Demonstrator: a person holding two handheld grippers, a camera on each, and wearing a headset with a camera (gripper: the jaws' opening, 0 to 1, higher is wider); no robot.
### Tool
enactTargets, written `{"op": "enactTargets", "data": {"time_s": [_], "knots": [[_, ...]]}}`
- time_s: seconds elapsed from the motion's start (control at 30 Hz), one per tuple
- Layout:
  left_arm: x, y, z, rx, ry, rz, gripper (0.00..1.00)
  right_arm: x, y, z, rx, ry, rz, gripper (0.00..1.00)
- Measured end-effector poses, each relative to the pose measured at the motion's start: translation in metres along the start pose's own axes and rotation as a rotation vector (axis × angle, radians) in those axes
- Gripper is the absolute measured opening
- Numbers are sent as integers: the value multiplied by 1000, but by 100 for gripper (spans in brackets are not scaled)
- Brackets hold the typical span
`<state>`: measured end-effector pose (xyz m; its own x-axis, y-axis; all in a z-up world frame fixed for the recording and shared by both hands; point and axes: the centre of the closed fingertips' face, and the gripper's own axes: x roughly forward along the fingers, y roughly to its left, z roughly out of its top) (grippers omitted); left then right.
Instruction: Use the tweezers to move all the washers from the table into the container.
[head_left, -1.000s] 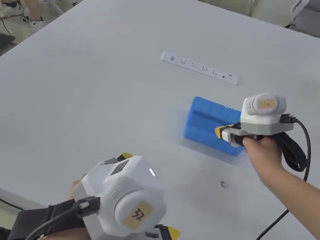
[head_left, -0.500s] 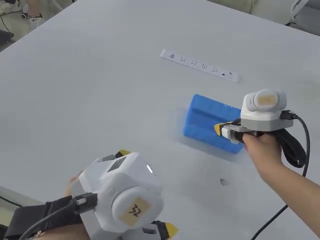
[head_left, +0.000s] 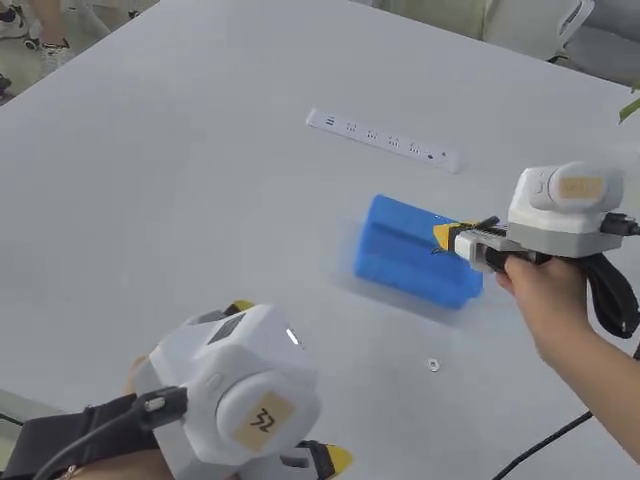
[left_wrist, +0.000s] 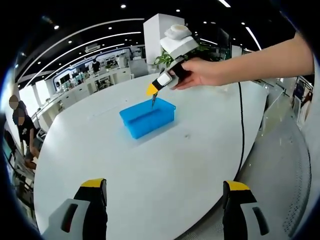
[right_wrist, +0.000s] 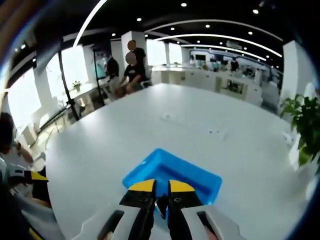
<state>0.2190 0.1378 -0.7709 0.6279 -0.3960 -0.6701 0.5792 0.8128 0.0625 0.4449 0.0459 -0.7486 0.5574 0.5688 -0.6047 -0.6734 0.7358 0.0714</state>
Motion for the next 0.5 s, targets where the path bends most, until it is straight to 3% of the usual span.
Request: {"op": "enactTargets", "data": {"time_s": [0.2,0.3,0.5], "knots": [[-2,1,0,5,-1,6,99,-25,9,5,5,-34,6,5],[-3,2,0,8,-1,8,99,-31,6,6,18,-42,11,5],[-3,1,1,16,-2,7,99,-43,10,-13,35,-31,12,5]]}}
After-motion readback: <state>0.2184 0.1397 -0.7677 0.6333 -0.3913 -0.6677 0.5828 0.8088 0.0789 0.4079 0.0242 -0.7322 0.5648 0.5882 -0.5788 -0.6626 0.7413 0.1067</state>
